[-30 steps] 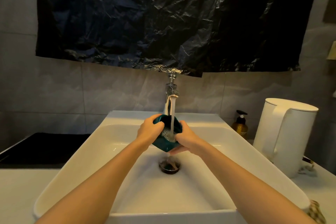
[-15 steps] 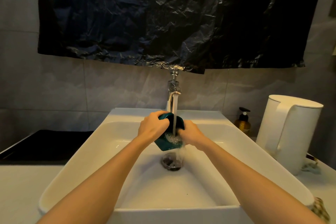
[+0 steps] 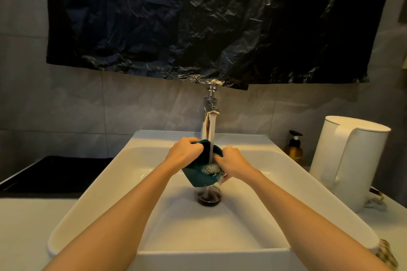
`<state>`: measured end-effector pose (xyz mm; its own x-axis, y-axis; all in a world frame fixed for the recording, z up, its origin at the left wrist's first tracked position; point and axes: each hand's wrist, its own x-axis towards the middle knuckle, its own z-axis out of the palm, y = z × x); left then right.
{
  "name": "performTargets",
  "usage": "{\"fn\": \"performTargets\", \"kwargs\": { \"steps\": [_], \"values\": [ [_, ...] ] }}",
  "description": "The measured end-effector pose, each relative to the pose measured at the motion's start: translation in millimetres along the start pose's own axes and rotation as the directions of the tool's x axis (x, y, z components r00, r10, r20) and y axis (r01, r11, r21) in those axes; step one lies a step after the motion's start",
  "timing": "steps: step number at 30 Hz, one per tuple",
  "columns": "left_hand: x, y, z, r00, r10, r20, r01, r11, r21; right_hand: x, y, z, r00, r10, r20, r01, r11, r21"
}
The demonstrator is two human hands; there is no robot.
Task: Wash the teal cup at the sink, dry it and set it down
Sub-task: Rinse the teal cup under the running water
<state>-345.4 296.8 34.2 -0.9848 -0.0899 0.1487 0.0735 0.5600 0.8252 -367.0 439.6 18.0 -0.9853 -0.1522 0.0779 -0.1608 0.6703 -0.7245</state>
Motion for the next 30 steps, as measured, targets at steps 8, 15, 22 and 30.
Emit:
{"fn": "performTargets", "kwargs": {
  "steps": [8, 15, 22, 30],
  "values": [
    [1, 2, 6, 0.998, -0.067, -0.015, 0.052, 0.882, -0.468, 16, 5, 12, 0.977, 0.184, 0.108, -0.213, 0.871, 0.443],
    [1, -4, 7, 0.959, 0.123, -0.257, -0.172, 0.969, -0.175, 4, -1, 5, 0.960, 0.042, 0.276, -0.186, 0.833, 0.521],
    [-6, 1, 2, 0.926, 0.305, -0.222, -0.303, 0.952, 0.042, 1, 2, 2, 0.990, -0.074, -0.122, 0.083, 0.994, 0.065],
    [-8, -1, 1, 0.909, 0.349, -0.228, -0.329, 0.937, 0.119, 7, 6, 4, 0.986, -0.163, 0.029, 0.136, 0.900, 0.414]
  ]
}}
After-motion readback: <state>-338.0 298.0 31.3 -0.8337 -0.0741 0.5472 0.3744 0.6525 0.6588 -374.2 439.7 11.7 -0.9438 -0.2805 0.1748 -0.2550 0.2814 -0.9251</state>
